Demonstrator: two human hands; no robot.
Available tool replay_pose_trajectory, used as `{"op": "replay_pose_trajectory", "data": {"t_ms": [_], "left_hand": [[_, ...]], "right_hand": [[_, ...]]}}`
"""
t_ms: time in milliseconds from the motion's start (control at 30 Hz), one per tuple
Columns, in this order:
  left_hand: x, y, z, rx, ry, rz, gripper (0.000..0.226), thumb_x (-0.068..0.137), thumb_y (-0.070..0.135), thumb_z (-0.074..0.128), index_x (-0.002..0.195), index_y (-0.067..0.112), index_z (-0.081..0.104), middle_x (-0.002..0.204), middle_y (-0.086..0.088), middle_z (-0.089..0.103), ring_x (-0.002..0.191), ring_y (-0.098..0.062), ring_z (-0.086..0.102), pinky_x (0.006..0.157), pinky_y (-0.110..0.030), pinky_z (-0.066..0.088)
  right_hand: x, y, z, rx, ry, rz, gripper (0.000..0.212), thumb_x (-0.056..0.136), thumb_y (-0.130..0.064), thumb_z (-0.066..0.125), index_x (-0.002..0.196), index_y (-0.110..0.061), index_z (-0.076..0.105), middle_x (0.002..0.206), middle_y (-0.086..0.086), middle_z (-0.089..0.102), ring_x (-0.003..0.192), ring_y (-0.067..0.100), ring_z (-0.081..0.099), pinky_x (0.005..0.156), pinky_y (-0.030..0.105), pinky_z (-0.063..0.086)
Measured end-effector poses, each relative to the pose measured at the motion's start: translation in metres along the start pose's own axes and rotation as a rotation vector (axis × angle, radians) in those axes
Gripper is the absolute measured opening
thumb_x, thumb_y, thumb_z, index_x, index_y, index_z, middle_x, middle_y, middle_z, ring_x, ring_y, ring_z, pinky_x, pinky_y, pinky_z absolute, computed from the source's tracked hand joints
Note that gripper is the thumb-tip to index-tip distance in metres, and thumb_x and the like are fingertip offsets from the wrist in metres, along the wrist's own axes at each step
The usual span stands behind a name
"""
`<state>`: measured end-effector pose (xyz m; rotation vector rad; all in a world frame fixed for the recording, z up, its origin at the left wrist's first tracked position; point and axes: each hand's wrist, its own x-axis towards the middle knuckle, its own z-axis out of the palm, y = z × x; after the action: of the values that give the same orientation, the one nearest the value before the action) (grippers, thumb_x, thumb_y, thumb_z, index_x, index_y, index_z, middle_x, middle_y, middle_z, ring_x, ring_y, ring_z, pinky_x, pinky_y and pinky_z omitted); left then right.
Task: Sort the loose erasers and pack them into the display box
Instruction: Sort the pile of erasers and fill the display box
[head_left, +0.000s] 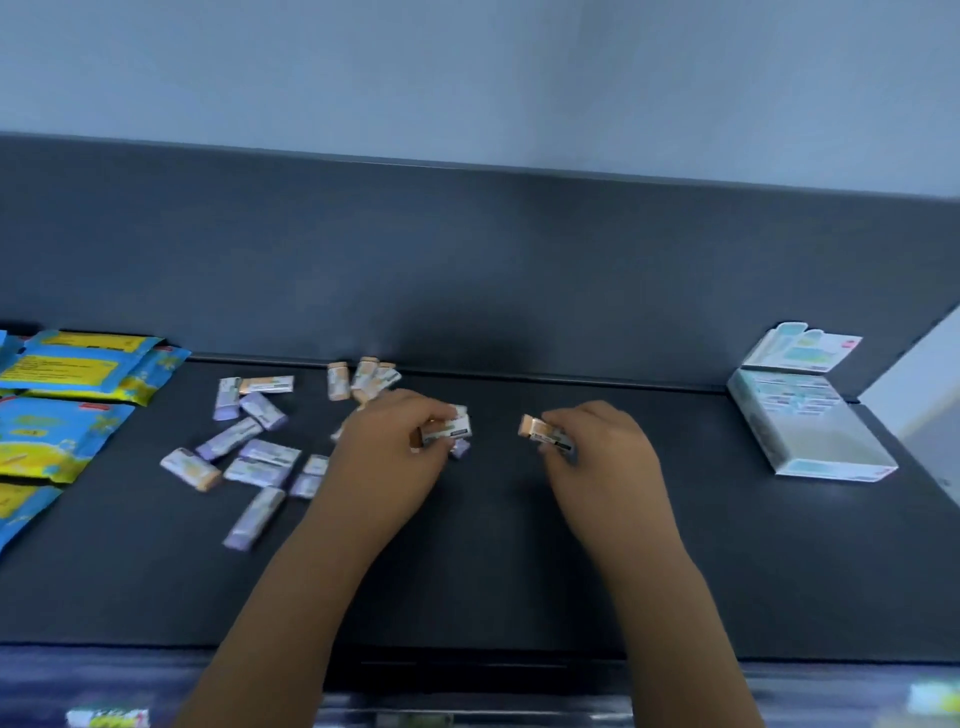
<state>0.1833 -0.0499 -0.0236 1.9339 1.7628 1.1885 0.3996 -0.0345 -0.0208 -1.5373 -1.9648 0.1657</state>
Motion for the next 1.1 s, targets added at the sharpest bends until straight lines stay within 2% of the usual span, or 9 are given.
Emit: {"op": "replay_pose_trajectory", "data": {"t_ms": [67, 200, 400, 533, 633, 733, 833, 900, 1100], "left_hand": [[0.001, 0.030, 0.032, 0.020, 0.015, -0.022, 0.026, 0.077, 0.005, 0.077, 0.097, 0.022, 0.076, 0.095, 0.009, 0.067, 0.090, -0.008, 0.062, 0.083, -0.026, 0.048], [0.000, 0.097, 0.099, 0.065, 0.012, -0.050, 0.025, 0.079, 0.010, 0.076, 0.098, 0.027, 0.075, 0.095, 0.012, 0.066, 0.092, -0.011, 0.061, 0.085, -0.033, 0.048], [-0.002, 0.183, 0.186, 0.064, -0.016, -0.047, 0.022, 0.083, 0.018, 0.074, 0.099, 0.033, 0.073, 0.093, 0.018, 0.064, 0.094, -0.010, 0.057, 0.083, -0.030, 0.048], [0.005, 0.221, 0.225, 0.051, -0.064, 0.000, 0.027, 0.082, 0.017, 0.075, 0.106, 0.030, 0.074, 0.100, 0.017, 0.063, 0.097, -0.007, 0.059, 0.087, -0.032, 0.050], [0.016, 0.243, 0.246, 0.082, -0.090, 0.045, 0.029, 0.084, 0.018, 0.074, 0.111, 0.027, 0.074, 0.103, 0.015, 0.063, 0.099, -0.008, 0.059, 0.089, -0.031, 0.050], [0.033, 0.261, 0.259, 0.226, -0.108, 0.124, 0.028, 0.086, 0.021, 0.071, 0.114, 0.026, 0.073, 0.108, 0.012, 0.061, 0.098, -0.010, 0.057, 0.084, -0.029, 0.049], [0.054, 0.270, 0.272, 0.387, -0.104, 0.204, 0.025, 0.086, 0.023, 0.071, 0.110, 0.023, 0.072, 0.107, 0.007, 0.061, 0.092, -0.017, 0.059, 0.074, -0.035, 0.052], [0.068, 0.271, 0.283, 0.456, -0.127, 0.228, 0.022, 0.085, 0.025, 0.069, 0.106, 0.021, 0.073, 0.104, 0.003, 0.062, 0.093, -0.022, 0.061, 0.073, -0.039, 0.054], [0.090, 0.264, 0.306, 0.585, -0.294, 0.126, 0.029, 0.084, 0.027, 0.062, 0.109, 0.034, 0.073, 0.107, 0.008, 0.064, 0.100, -0.023, 0.053, 0.082, -0.038, 0.052]], "right_hand": [[0.002, 0.036, -0.024, 0.014, 0.022, 0.006, 0.023, 0.085, -0.012, 0.068, 0.103, -0.024, 0.072, 0.096, -0.008, 0.061, 0.088, 0.016, 0.051, 0.072, 0.026, 0.039], [0.005, 0.109, -0.078, 0.018, 0.024, -0.007, 0.021, 0.085, -0.013, 0.066, 0.103, -0.023, 0.071, 0.096, -0.006, 0.060, 0.091, 0.019, 0.053, 0.076, 0.030, 0.043], [-0.001, 0.196, -0.131, 0.046, 0.001, -0.051, 0.020, 0.085, -0.012, 0.067, 0.103, -0.021, 0.071, 0.097, -0.004, 0.063, 0.093, 0.019, 0.053, 0.081, 0.031, 0.044], [0.001, 0.246, -0.157, 0.016, 0.011, -0.004, 0.021, 0.084, -0.014, 0.071, 0.104, -0.019, 0.072, 0.102, -0.001, 0.066, 0.097, 0.022, 0.056, 0.082, 0.031, 0.046], [0.010, 0.277, -0.173, 0.017, 0.010, 0.046, 0.025, 0.086, -0.016, 0.071, 0.111, -0.020, 0.072, 0.110, -0.002, 0.067, 0.102, 0.023, 0.056, 0.087, 0.034, 0.047], [0.024, 0.299, -0.179, -0.006, 0.015, 0.050, 0.026, 0.087, -0.018, 0.068, 0.112, -0.022, 0.073, 0.107, -0.001, 0.066, 0.099, 0.023, 0.057, 0.085, 0.035, 0.049], [0.036, 0.314, -0.179, -0.058, -0.017, 0.036, 0.023, 0.088, -0.020, 0.066, 0.110, -0.021, 0.073, 0.103, 0.001, 0.066, 0.095, 0.023, 0.057, 0.082, 0.035, 0.051], [0.044, 0.319, -0.177, -0.080, -0.041, 0.023, 0.023, 0.088, -0.021, 0.065, 0.109, -0.021, 0.074, 0.102, 0.002, 0.066, 0.094, 0.024, 0.057, 0.080, 0.035, 0.052], [0.054, 0.330, -0.164, -0.112, -0.141, -0.030, 0.025, 0.087, -0.019, 0.062, 0.108, -0.021, 0.075, 0.101, 0.002, 0.067, 0.092, 0.025, 0.057, 0.076, 0.036, 0.053]]}}
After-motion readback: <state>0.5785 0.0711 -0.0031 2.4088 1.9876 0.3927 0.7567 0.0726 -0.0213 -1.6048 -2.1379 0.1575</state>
